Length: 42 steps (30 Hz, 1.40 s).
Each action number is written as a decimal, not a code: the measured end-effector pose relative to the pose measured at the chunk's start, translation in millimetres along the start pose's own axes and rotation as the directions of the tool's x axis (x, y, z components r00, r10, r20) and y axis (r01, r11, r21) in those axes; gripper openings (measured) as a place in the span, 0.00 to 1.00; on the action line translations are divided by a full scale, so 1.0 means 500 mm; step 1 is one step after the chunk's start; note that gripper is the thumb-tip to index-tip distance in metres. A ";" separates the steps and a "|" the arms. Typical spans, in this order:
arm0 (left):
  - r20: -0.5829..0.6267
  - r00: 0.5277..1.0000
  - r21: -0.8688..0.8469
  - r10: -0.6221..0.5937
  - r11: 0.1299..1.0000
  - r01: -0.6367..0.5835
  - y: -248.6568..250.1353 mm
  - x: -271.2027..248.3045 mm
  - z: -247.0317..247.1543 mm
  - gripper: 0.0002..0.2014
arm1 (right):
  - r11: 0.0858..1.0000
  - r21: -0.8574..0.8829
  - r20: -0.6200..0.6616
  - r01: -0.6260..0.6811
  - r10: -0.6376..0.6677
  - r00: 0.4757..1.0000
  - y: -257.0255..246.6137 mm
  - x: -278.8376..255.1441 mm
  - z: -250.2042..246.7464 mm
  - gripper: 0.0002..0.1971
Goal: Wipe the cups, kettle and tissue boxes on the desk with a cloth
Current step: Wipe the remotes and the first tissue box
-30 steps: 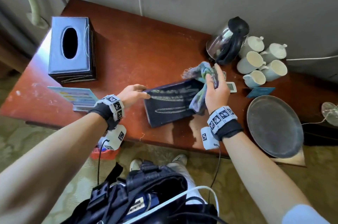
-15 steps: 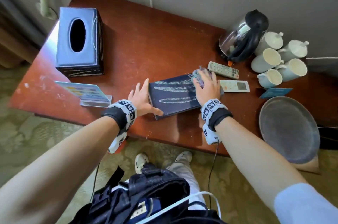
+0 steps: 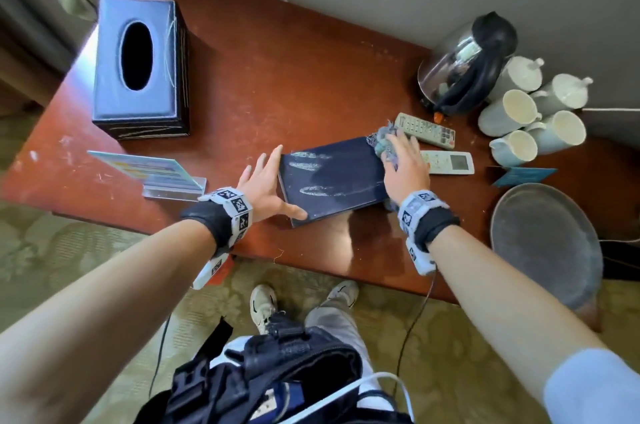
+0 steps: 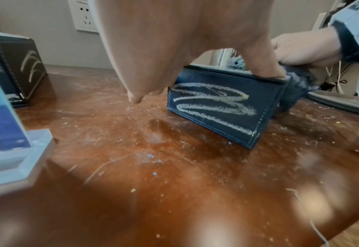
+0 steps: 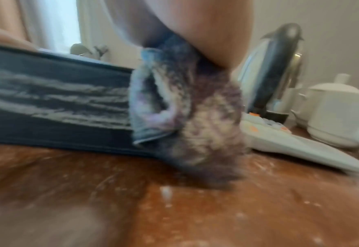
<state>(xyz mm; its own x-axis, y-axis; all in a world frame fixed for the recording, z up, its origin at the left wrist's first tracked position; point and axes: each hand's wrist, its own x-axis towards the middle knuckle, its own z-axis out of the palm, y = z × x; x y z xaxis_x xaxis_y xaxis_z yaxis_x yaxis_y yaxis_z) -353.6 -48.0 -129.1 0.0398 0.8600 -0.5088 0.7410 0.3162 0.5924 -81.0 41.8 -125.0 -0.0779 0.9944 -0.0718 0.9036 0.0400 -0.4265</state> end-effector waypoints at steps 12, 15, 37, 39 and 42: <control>0.079 0.996 0.000 0.039 0.999 -0.039 0.024 -0.001 -0.016 0.68 | 0.944 -0.045 -0.030 0.326 -0.328 0.944 -0.048 -0.113 0.071 0.25; 0.080 0.996 0.009 0.041 0.999 -0.042 0.023 0.006 -0.017 0.68 | 0.998 0.027 -0.140 0.058 -0.054 0.989 0.010 -0.089 0.036 0.24; -0.013 0.999 0.123 0.031 0.992 -0.029 0.022 -0.035 0.001 0.65 | 0.978 0.011 -0.053 0.209 -0.208 0.977 -0.090 -0.096 0.060 0.21; -0.010 1.000 0.081 0.022 0.996 -0.021 0.021 -0.036 0.000 0.64 | 0.893 -0.022 0.113 0.450 -0.445 0.888 -0.138 -0.116 0.086 0.22; -0.018 1.000 0.038 0.020 0.999 -0.019 0.019 -0.038 0.001 0.64 | 0.841 -0.055 0.353 0.539 -0.489 0.798 -0.150 -0.090 0.078 0.25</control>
<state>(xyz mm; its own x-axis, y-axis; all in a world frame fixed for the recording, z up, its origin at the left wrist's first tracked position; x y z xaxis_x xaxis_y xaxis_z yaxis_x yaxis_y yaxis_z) -347.0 -61.6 -113.9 0.0427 0.8732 -0.4855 0.7648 0.2841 0.5782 -161.5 -9.8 -124.9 -0.6521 0.7395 -0.1667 0.7407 0.5747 -0.3479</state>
